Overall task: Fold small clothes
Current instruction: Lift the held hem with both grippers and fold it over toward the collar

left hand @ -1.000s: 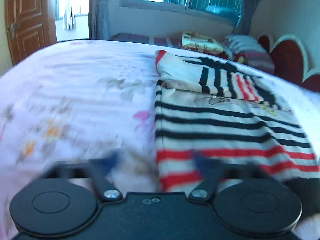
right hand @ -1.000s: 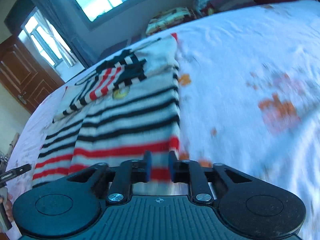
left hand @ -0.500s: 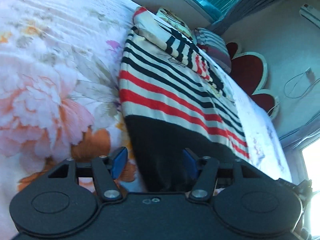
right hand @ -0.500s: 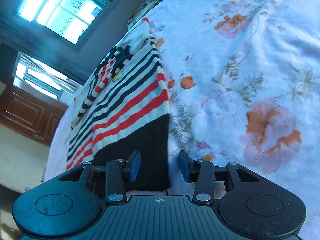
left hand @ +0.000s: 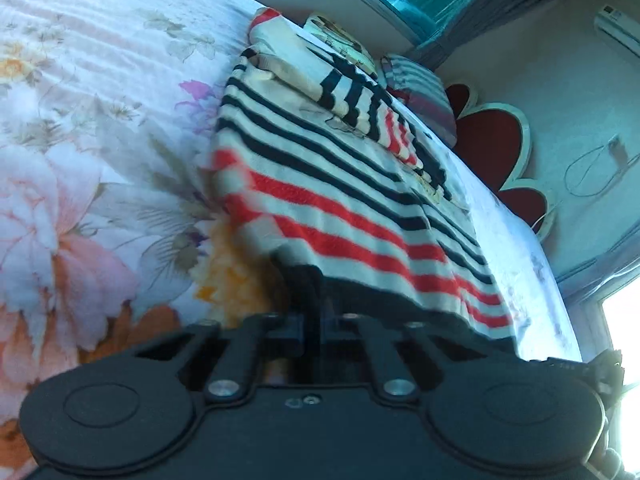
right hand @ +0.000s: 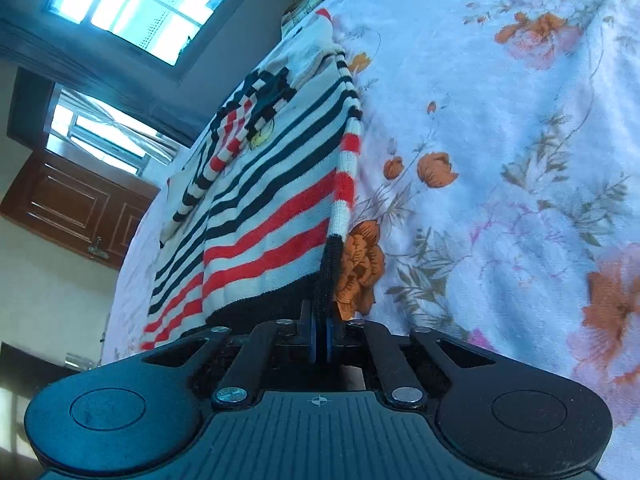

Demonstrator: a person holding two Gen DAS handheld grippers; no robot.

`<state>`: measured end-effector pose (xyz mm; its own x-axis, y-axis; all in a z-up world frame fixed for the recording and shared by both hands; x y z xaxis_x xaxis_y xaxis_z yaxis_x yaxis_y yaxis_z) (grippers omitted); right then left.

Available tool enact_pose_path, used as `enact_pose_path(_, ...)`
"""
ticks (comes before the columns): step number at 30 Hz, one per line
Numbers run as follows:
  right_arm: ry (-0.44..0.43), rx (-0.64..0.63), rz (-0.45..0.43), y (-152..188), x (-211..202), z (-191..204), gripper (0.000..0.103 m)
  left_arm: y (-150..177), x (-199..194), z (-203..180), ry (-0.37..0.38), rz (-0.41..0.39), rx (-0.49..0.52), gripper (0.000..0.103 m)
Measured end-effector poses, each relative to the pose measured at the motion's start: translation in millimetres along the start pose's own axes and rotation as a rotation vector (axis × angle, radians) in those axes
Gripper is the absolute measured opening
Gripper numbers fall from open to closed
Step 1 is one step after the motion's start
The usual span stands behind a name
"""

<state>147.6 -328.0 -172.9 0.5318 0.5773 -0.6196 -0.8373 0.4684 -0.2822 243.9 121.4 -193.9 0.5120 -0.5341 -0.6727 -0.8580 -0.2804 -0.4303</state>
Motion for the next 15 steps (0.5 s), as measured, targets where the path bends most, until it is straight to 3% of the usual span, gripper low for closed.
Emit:
enact_pose_path(4,-0.061,-0.092,-0.111,-6.8,-39.3,24.6,0.004,-10.5,-43.7,-16.4,0.096,-0.167,0.024,0.004)
enact_pose_path(6,-0.071,-0.135,-0.149,-8.2,-48.6,31.1,0.004,-13.4,-53.9,-17.6,0.081,-0.213,0.047,0.005)
enact_pose_path(7,-0.046,-0.137,-0.146,-7.6,-43.9,25.8,0.004,-11.9,-48.0,-11.3,0.04,-0.19,0.048,0.005)
enact_pose_path(10,0.09,-0.061,-0.001,4.2,-3.2,-4.6,0.004,5.2,-10.1,20.4,-0.052,-0.041,-0.033,0.005)
enact_pose_path(13,0.025,-0.019,-0.044,5.8,-6.0,1.6,0.004,8.6,-14.5,19.7,-0.013,-0.077,-0.06,0.004)
enact_pose_path(15,0.032,-0.036,-0.054,3.4,-6.6,7.3,0.004,8.8,-16.1,20.9,-0.008,-0.086,-0.067,0.004)
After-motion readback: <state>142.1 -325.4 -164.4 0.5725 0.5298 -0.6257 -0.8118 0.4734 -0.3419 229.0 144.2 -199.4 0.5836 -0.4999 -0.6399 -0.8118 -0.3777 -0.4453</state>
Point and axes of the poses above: each gripper's, at about its wrist camera, not at the fingertips, and x roughly the way its jaws point, z to its left, y to its underside, the point moved 7 cm from there along x, roughly the way its jaws point, and after that the axes turned 4 degrees about z, right-handed, at the moved point
